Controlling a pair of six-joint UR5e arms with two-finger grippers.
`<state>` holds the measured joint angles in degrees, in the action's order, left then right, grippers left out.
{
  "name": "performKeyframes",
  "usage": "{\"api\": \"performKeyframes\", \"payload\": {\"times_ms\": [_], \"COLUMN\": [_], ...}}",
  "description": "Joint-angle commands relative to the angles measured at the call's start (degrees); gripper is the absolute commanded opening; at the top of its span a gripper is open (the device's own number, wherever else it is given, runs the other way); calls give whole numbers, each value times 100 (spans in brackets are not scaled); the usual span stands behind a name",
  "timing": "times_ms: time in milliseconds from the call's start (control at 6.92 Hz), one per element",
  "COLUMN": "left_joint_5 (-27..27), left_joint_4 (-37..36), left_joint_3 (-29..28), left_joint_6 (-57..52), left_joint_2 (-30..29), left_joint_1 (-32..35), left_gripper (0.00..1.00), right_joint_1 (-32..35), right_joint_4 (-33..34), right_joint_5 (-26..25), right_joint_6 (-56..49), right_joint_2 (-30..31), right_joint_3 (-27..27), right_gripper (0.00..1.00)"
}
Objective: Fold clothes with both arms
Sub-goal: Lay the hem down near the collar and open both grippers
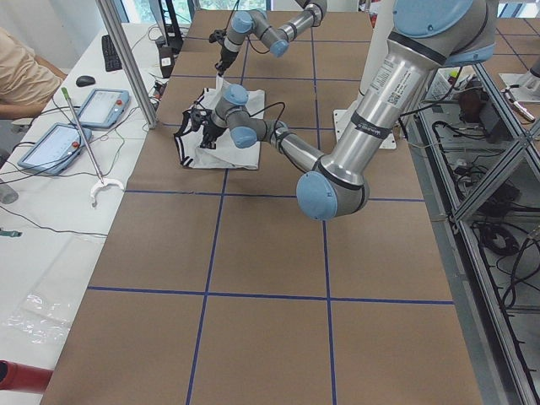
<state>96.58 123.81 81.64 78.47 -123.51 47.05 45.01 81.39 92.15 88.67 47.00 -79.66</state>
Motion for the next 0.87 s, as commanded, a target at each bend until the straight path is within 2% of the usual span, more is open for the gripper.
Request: {"api": "performKeyframes", "payload": {"times_ms": [0, 289, 433, 578, 722], "left_joint_5": [-34, -43, -43, -34, -34], "left_joint_4": [265, 818, 829, 829, 838], "left_joint_3": [-621, -1157, -1307, -1422, -1580], "left_joint_6": [-120, -138, -138, -138, -138], "left_joint_2": [-313, -402, -489, -542, -639], "left_joint_1": [33, 24, 24, 15, 15], "left_gripper": [0, 0, 0, 0, 0], "right_joint_1": [139, 175, 166, 157, 157], "right_joint_4": [-553, -562, -632, -911, -931], "right_joint_5": [58, 32, 23, 23, 31], "right_joint_6": [-252, -377, -429, -439, -430], "right_joint_2": [-261, -287, -288, -296, -305], "right_joint_3": [985, 1224, 1321, 1365, 1365], "right_gripper": [0, 0, 0, 6, 33]}}
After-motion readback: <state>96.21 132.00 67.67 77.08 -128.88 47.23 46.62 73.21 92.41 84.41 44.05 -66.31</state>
